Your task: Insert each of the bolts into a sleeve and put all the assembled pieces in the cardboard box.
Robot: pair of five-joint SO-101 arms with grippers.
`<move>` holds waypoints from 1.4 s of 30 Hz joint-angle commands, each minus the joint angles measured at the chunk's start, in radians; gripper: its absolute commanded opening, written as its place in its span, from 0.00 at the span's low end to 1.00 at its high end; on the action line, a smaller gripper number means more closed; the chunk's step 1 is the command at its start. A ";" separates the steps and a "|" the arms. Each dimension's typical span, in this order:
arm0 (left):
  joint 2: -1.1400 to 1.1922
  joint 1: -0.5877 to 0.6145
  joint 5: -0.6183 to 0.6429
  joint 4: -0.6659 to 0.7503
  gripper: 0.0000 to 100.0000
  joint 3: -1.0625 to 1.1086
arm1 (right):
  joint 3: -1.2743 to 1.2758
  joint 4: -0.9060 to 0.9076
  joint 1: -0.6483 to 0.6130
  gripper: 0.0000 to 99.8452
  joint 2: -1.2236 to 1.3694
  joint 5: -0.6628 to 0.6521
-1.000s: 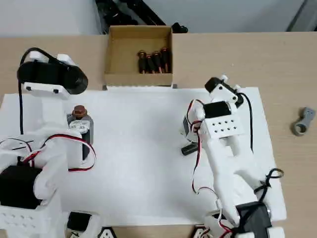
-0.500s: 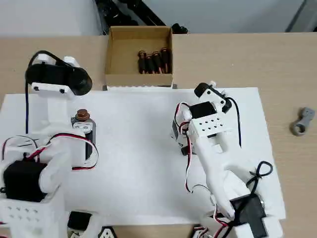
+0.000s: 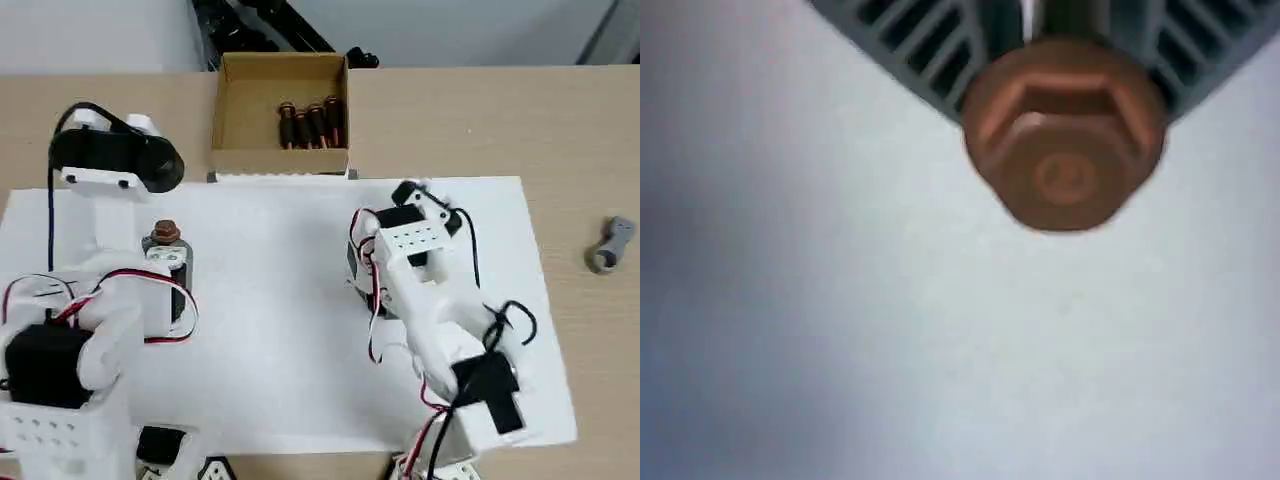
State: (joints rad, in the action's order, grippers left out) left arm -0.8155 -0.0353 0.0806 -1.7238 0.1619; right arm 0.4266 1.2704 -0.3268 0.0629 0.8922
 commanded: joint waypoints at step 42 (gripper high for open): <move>-0.020 -0.005 -0.041 0.310 0.01 -0.013 | 0.037 -0.185 -0.117 0.00 -1.012 -0.856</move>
State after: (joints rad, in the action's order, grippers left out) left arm -0.8155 -0.0353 0.0407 -1.5136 0.1619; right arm 0.4404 1.1861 -0.4388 -0.8209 0.0760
